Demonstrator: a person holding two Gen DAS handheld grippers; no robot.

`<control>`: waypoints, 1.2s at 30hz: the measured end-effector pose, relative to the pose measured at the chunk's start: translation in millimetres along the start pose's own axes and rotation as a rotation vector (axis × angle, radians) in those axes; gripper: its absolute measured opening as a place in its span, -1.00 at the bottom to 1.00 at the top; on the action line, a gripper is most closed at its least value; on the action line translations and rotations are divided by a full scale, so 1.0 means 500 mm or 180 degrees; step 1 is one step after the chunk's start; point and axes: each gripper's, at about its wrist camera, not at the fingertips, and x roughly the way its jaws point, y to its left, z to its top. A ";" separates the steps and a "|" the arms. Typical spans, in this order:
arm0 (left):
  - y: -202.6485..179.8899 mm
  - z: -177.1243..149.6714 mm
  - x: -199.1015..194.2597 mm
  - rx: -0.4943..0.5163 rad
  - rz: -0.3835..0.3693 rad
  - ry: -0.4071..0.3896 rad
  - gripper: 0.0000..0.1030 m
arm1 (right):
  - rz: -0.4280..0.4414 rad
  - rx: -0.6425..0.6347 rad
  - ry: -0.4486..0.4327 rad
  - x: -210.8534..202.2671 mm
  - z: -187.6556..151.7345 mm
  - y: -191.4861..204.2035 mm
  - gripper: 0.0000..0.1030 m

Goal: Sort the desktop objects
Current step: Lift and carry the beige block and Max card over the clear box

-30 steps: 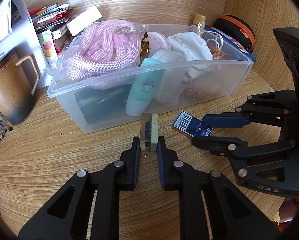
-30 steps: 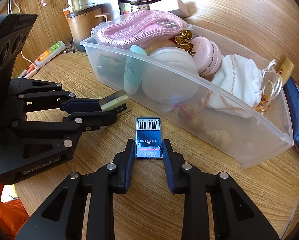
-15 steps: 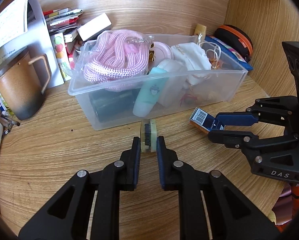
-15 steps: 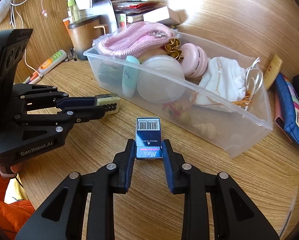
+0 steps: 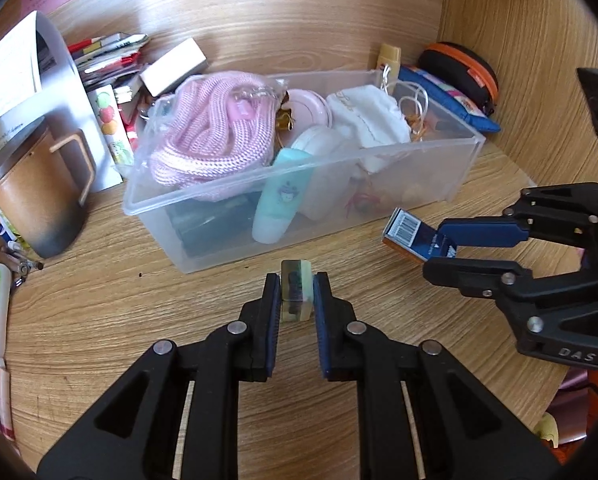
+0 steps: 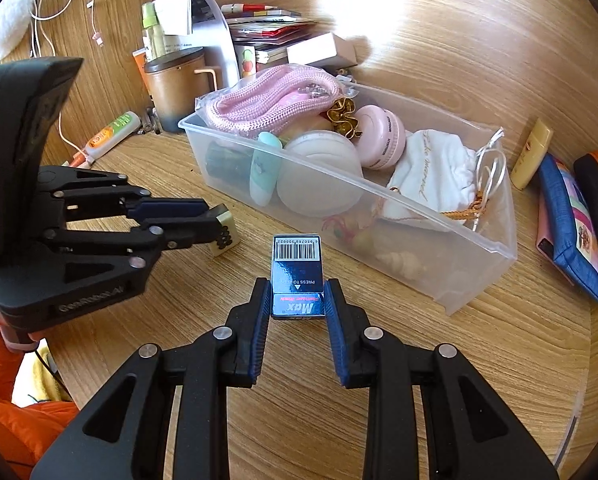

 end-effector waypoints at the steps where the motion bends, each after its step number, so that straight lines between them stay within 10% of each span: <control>1: -0.001 0.000 0.006 -0.0024 0.0023 0.0023 -0.71 | 0.0001 0.0011 -0.0001 0.000 -0.001 -0.001 -0.52; 36: -0.014 0.097 -0.106 0.0053 -0.0063 -0.0633 -0.70 | -0.0230 0.0163 -0.0430 -0.086 0.037 -0.069 -0.52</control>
